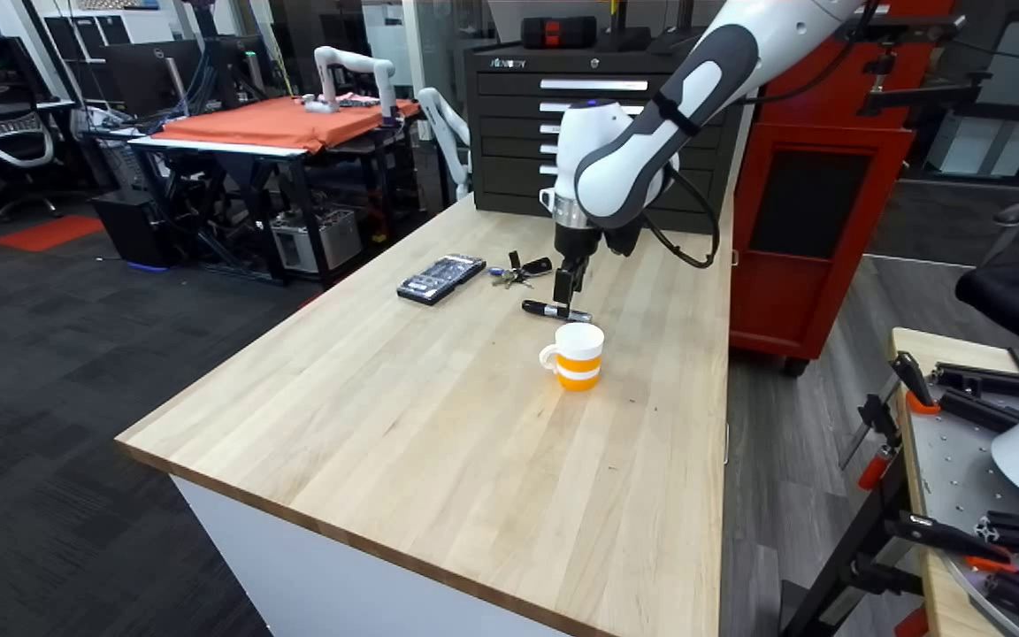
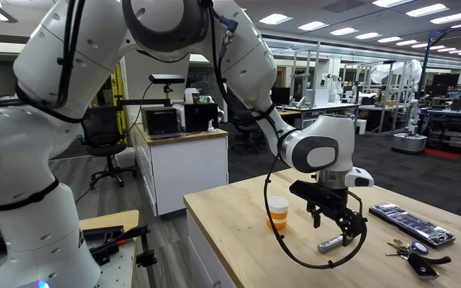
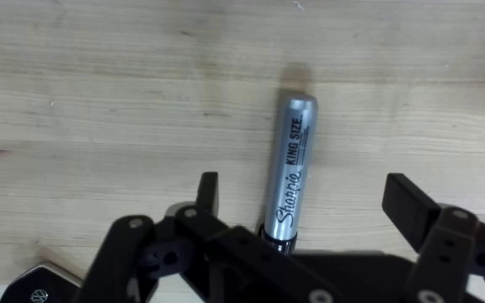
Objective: Put the marker in the mug
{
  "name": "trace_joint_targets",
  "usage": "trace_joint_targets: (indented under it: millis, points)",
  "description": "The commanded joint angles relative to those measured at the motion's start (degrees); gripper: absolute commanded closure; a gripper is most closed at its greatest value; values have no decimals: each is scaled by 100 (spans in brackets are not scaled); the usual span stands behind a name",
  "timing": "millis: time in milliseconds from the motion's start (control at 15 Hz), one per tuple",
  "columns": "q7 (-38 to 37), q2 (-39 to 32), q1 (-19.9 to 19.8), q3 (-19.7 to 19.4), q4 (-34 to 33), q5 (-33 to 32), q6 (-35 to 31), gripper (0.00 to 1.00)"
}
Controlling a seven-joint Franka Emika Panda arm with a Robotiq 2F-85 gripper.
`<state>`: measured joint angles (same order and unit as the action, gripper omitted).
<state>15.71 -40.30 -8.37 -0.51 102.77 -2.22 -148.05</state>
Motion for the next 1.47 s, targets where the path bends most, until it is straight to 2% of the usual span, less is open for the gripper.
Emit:
trace_joint_targets:
  millis: [0,733,800,867,1000,1400]
  points:
    - [135,-162,-143,109,-207,33,34,0]
    - [106,-210,-176,145,-93,84,38,0]
    - [112,-207,-182,150,-77,86,33,3]
    - [104,-199,-183,146,-61,87,20,26]
    - [97,-174,-187,140,-35,88,5,30]
    - [87,-76,-285,183,105,236,-70,69]
